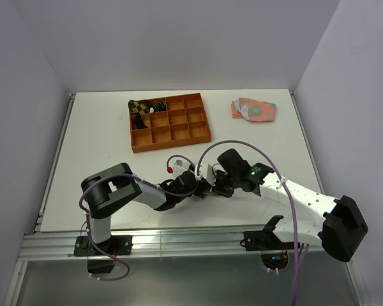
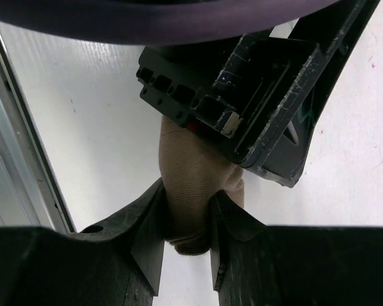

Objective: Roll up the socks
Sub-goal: Pick up the sock at the center of the board.

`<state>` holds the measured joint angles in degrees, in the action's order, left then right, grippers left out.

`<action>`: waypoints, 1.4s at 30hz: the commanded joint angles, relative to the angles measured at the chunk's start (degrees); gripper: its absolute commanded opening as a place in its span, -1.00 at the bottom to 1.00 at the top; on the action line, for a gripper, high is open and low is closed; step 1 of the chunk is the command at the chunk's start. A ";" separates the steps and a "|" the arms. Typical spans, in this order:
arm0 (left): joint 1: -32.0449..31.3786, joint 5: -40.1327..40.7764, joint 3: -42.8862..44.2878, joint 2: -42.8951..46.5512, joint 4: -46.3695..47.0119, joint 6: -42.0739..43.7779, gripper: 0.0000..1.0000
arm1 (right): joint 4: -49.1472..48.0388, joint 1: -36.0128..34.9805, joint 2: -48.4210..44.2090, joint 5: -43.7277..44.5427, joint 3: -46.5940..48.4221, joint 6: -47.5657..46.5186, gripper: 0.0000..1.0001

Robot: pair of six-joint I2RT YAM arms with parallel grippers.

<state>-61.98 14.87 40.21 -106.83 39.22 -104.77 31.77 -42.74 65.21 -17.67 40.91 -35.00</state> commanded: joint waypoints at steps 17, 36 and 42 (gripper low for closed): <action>1.68 0.15 0.32 0.91 4.98 6.77 -0.99 | 1.70 -1.20 2.29 -6.06 4.70 -0.24 -0.63; 9.50 -10.47 -9.36 10.67 28.98 31.89 -0.99 | 35.72 18.04 20.28 -32.94 38.80 -1.11 0.53; 10.47 -13.81 -6.90 13.31 26.34 36.91 -0.99 | 47.49 22.26 29.95 -42.08 46.45 -8.49 0.55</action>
<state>-52.05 4.67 30.87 -96.12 62.57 -73.87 68.84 -22.11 92.79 -50.65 82.15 -37.89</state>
